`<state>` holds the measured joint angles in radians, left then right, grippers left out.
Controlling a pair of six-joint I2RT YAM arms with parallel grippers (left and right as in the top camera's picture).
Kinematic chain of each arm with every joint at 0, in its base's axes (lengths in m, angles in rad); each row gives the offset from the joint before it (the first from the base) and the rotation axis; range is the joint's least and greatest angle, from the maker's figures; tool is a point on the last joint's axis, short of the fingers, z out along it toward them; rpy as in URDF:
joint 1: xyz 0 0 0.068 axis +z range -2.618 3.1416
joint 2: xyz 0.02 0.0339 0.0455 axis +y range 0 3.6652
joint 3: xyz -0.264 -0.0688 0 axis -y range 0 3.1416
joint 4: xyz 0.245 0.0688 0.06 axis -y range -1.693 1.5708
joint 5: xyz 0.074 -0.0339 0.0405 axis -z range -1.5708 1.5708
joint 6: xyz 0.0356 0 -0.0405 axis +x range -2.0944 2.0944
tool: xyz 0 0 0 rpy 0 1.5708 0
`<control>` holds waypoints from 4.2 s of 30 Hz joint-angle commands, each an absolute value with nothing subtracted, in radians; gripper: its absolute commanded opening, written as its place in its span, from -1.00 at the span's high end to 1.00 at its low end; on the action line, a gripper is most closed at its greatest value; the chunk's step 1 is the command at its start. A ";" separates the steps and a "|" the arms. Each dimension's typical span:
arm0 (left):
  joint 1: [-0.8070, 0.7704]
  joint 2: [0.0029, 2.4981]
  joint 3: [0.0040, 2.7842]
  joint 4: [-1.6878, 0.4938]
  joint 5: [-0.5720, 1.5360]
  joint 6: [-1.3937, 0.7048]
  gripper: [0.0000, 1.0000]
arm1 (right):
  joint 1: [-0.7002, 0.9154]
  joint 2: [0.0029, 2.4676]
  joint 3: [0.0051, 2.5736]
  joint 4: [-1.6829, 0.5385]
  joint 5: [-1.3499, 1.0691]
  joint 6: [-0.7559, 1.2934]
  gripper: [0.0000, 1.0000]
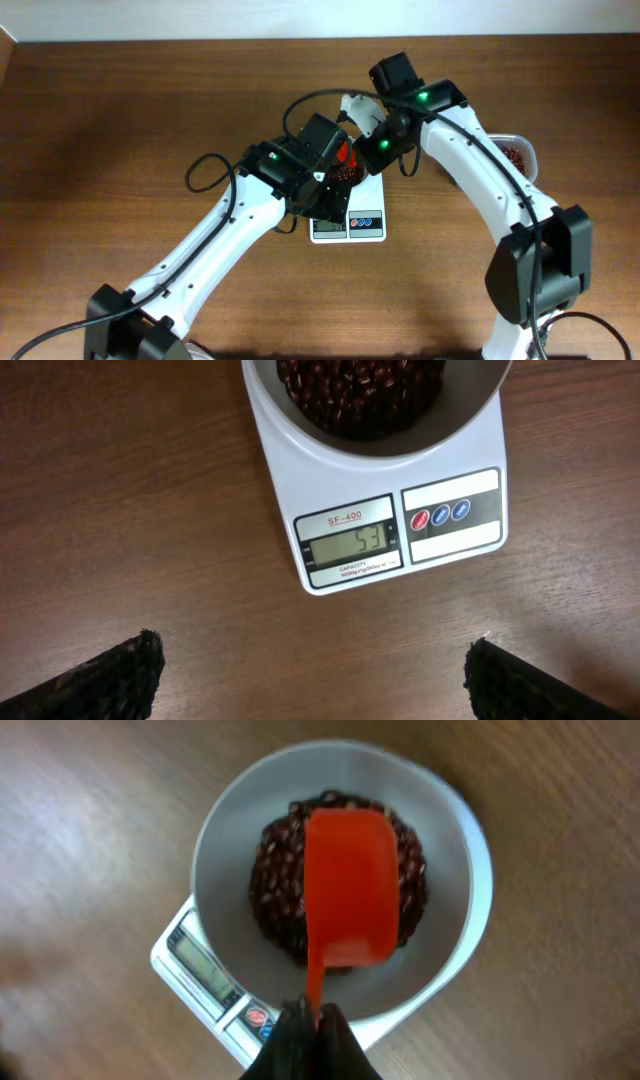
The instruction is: Scoop item into bowl and weigh 50g on scale
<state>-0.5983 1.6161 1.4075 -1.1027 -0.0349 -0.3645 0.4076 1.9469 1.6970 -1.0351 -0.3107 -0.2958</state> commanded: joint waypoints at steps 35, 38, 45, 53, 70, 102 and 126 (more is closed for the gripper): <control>-0.602 1.622 1.401 -1.104 -0.049 -0.381 -0.98 | 0.050 1.936 1.539 -0.901 -1.196 -0.128 0.92; -0.602 1.622 1.401 -1.104 -0.049 -0.381 -0.98 | 0.052 1.936 1.551 -0.910 -1.137 -0.121 0.92; -0.602 1.623 1.401 -1.104 -0.049 -0.381 -0.98 | 0.088 1.917 1.742 -1.035 -0.902 -0.122 0.92; -0.603 1.623 1.401 -1.104 -0.049 -0.381 -0.98 | 0.274 1.917 1.910 -1.194 -0.424 -0.139 0.92; -0.603 1.623 1.401 -1.104 -0.049 -0.381 -0.98 | 0.225 1.917 1.910 -1.201 -0.761 -0.149 0.92; -0.603 1.623 1.401 -1.104 -0.049 -0.381 -0.98 | -0.079 1.919 1.905 -1.373 0.195 0.087 0.89; -0.603 1.623 1.401 -1.104 -0.049 -0.381 -0.98 | 0.401 2.065 1.898 -1.162 -0.302 -0.143 0.92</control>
<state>-0.5983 1.6188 1.4040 -1.1057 -0.0349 -0.3676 0.3973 2.0403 1.8935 -1.1652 -0.3168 -0.1341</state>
